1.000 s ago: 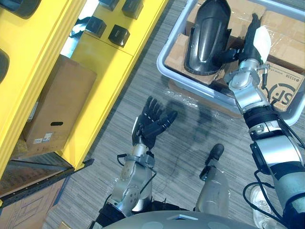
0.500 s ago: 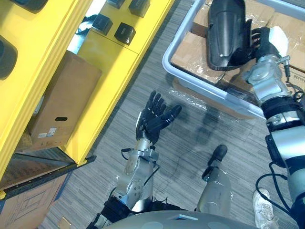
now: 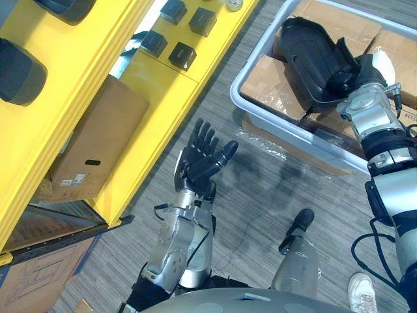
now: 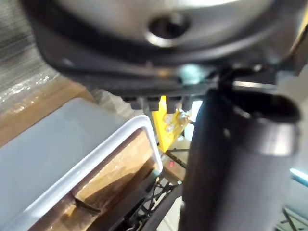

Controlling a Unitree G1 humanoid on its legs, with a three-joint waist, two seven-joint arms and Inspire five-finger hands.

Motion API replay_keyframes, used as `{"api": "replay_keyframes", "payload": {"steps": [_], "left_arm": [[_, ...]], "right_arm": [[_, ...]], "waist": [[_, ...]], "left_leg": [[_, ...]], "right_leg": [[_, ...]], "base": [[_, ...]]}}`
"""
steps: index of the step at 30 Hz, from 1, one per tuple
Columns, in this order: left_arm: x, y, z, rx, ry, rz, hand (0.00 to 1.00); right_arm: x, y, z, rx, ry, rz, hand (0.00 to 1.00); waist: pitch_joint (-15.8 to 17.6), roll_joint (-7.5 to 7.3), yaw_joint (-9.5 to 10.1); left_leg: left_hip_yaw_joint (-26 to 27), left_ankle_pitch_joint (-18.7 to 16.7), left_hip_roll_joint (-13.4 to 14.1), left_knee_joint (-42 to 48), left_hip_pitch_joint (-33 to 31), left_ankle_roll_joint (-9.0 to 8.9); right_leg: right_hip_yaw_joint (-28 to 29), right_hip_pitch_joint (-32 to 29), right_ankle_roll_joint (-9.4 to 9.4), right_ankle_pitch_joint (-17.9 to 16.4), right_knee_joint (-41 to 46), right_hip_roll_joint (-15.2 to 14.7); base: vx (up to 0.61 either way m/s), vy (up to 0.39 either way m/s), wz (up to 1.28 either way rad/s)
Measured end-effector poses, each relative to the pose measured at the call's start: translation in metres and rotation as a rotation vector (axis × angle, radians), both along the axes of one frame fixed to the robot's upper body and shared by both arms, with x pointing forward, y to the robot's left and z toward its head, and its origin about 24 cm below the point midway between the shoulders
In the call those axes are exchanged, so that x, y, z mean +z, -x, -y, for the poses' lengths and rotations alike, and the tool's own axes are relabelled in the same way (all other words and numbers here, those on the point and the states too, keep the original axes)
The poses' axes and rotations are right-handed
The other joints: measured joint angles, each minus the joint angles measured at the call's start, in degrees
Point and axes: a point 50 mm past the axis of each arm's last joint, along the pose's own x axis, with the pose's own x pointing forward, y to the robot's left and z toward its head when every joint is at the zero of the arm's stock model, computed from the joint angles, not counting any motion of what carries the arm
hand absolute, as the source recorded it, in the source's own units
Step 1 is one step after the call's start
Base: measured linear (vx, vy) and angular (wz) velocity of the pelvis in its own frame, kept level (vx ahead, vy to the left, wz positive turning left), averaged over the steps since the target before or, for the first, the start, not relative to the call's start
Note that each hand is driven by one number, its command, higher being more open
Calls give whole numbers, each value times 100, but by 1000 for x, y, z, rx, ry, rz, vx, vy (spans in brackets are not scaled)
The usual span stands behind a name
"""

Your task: Walk over and take three plastic housings, then place them on the shelf

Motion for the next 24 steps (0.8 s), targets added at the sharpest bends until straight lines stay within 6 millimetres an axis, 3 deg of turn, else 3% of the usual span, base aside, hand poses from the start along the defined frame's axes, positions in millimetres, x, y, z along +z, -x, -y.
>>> {"api": "replay_keyframes", "payload": {"steps": [6,11,15,18,20,24], "left_arm": [[0,15,-19,40,-15,6,100],[13,9,-29,10,-59,54,100],[21,2,-18,-125,-70,52,100],[17,0,-7,-255,14,-39,100],[13,1,-1,-335,59,-101,100],[16,-7,11,-424,147,-139,100]], "right_arm": [[13,2,3,-14,13,100,0],[45,5,-19,103,120,329,0],[69,18,-44,236,281,541,0],[58,34,-70,358,362,664,0],[36,39,-85,421,369,677,0],[-3,52,-106,499,314,672,0]], "waist": [[98,-180,-213],[183,-387,-386],[148,-489,-416],[-119,-782,-430],[-322,-948,-501],[-685,-1138,-564]], "left_leg": [[98,211,12,-418,351,-52],[217,205,73,-494,600,-80],[405,189,104,-630,962,-97],[586,183,128,-803,1151,-101],[672,175,133,-920,1332,-111],[859,94,139,-938,1523,-131]], "right_leg": [[3,201,52,44,-172,16],[40,447,64,158,-401,101],[116,620,66,156,-407,119],[225,644,71,154,-510,169],[242,751,76,152,-571,177],[329,885,115,183,-738,207]], "base": [[1,-15,-4],[37,-26,-11],[47,-16,-19],[44,-14,-23],[32,-10,-16],[22,-2,-20]]}}
